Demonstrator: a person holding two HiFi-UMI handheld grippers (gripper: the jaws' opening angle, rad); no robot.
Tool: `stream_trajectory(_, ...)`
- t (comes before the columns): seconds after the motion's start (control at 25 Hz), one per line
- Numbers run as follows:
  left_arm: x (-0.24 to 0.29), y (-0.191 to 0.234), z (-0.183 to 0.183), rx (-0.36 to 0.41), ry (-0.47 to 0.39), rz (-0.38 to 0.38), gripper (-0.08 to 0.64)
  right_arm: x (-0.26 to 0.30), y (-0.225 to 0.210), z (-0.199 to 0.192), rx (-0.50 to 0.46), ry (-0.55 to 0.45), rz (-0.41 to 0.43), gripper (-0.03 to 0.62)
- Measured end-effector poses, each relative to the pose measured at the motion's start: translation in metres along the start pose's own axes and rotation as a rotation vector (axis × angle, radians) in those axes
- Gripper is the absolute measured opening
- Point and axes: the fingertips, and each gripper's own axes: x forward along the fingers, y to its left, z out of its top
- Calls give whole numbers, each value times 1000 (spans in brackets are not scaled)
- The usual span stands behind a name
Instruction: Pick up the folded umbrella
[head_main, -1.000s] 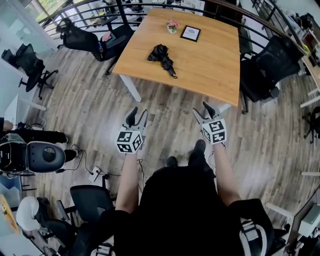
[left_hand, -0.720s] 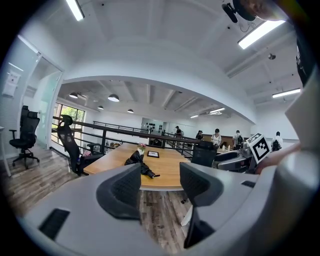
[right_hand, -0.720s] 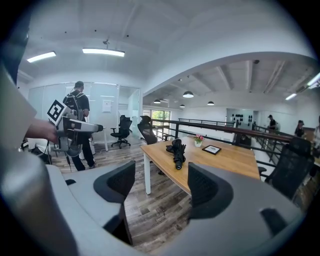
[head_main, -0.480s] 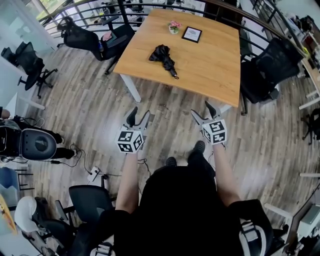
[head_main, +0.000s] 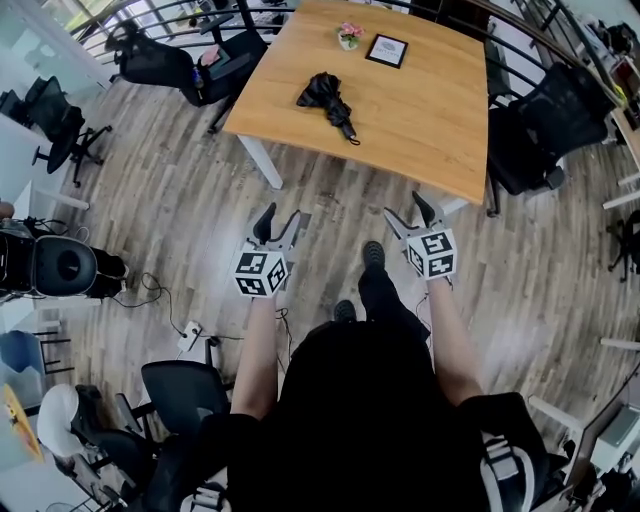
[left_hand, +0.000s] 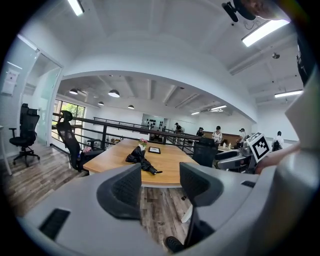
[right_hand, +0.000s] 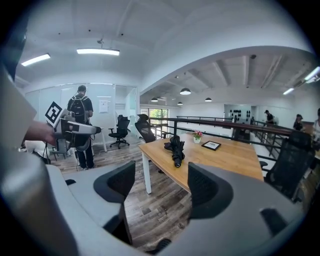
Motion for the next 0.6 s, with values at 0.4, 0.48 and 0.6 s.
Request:
stream_trajectory(0.4,34,30,5,-16,22,58,244,59,-7,9,13,26,85,344)
stream_trajectory(0.48,44,35,4,-23,28,67,244,71,-11,9,11,35,103,344)
stream_trajectory(0.6,57,40,4,-32,38,80,244,87,-20,13,7,44,121,344)
